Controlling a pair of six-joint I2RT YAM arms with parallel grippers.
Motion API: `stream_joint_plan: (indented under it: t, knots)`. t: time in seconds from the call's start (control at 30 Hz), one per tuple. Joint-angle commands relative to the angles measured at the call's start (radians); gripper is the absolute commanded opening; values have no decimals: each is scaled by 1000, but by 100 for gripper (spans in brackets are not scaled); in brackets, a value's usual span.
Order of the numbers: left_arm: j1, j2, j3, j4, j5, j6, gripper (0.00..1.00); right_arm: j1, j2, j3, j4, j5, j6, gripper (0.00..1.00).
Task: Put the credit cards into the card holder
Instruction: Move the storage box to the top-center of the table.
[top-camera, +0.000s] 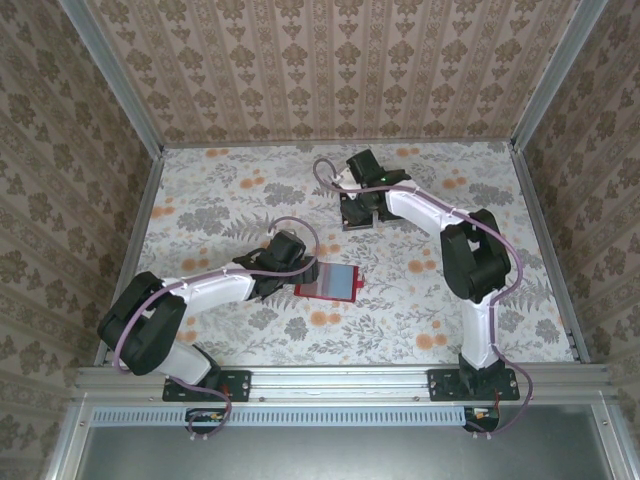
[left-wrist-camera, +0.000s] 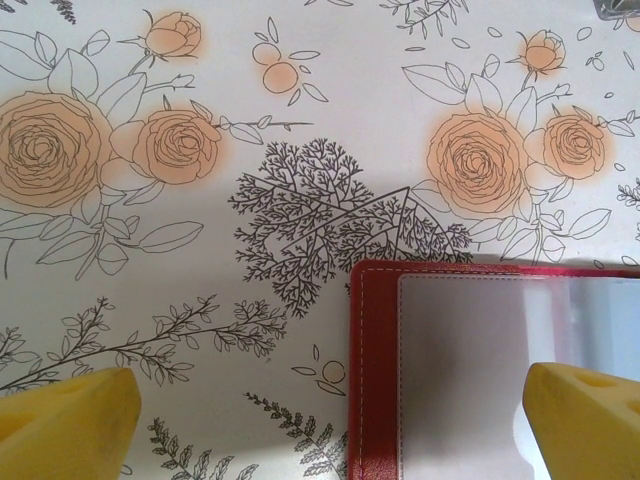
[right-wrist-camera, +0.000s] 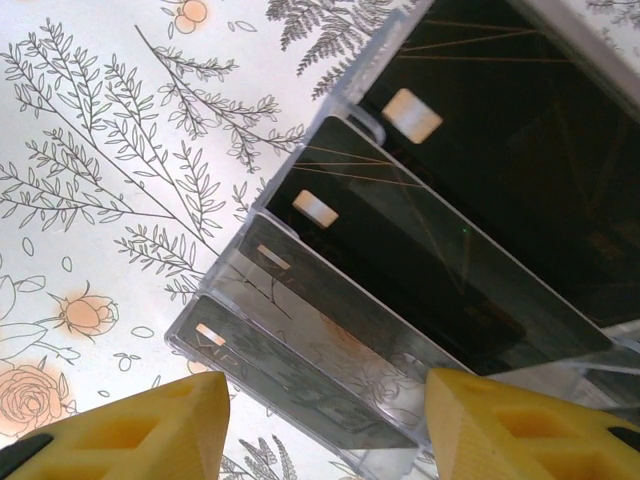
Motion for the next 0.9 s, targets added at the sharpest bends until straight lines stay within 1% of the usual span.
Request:
stream_joint_plan:
  t: [0.0,0.23,0.4,0.87]
  knots:
    - [11,-30,-11,-15,11,-15,100,5,30,41,-18,20,-24,56]
    - [17,-34,-21,-6,17,-20,100,5,68,70,-29,23,-18,56]
    - [18,-39,-26,-2,19,-22,100,5,93,69,-58,49,-16,56]
    - [19,-40,-38,23,25,-23,100,5,39,-38,-49,60,31,55]
